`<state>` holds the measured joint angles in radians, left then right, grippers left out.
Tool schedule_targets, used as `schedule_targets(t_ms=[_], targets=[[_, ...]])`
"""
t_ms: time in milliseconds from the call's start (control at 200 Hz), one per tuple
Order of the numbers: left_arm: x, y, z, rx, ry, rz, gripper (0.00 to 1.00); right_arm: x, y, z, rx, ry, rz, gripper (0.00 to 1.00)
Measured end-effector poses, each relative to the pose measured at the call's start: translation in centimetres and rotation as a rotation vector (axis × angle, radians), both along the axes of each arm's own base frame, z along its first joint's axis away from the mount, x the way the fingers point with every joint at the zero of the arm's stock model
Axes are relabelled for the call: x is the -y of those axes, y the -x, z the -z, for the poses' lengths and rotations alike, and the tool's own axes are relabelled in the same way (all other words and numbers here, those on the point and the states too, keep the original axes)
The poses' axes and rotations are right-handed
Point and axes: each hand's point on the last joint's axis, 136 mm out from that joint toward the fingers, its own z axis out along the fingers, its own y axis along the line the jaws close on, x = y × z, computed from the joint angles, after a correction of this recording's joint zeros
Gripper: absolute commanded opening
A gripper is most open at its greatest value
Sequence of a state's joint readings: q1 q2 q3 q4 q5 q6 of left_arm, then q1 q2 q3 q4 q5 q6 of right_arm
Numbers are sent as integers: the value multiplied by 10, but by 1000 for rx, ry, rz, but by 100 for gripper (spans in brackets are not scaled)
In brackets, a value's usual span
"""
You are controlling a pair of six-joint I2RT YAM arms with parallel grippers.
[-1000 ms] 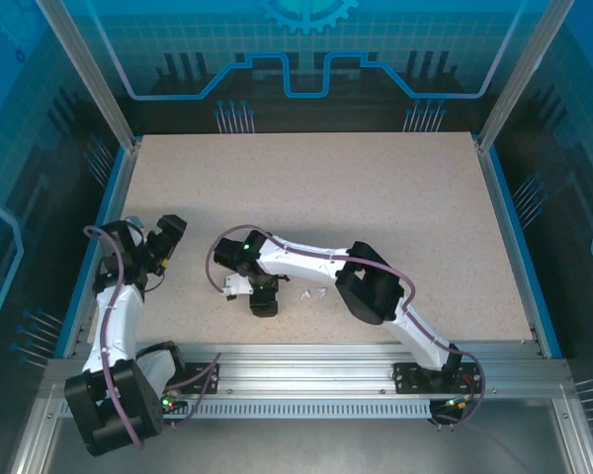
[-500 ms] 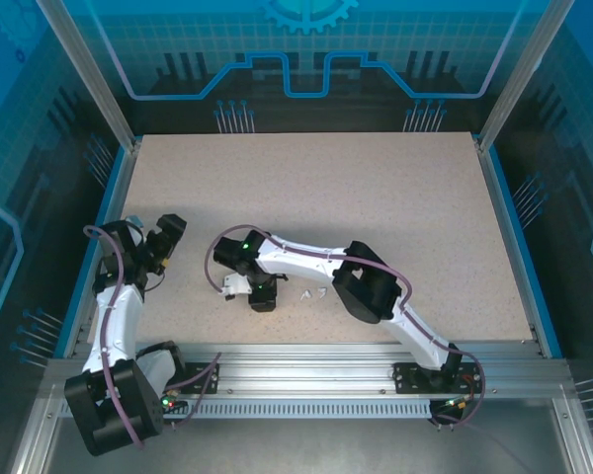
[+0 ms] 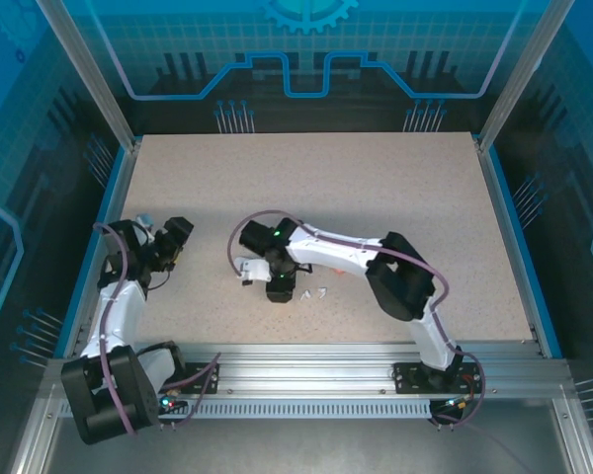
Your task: Insert the wireless bluetooth earbuds into the charging case
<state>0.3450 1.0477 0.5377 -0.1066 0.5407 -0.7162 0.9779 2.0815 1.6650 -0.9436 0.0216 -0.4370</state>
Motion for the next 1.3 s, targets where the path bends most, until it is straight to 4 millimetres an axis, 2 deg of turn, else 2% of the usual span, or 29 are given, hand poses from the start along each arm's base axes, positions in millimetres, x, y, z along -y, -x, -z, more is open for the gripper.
schedule_targets(t_ms=[215,360,455,620,930,1111,1301], targets=[[65,-5,11,-20,86,231,75,44,-28,-53,68,-182,171,34],[106,-5,12,-14,177,378,72,72,-47,-76,109,-285,277,34],[134,1,7,-2,206,480,72,83,-52,-84,127,-328,306,34],[175,15,-10,39,227,635,71,86,-53,-95,147,-385,309,34],[236,29,-47,131,229,847,72,83,-51,-99,164,-428,260,34],[258,29,-49,129,232,908,73,80,-50,-100,161,-442,252,33],[265,30,-43,115,231,934,70,80,-49,-98,156,-442,252,33]])
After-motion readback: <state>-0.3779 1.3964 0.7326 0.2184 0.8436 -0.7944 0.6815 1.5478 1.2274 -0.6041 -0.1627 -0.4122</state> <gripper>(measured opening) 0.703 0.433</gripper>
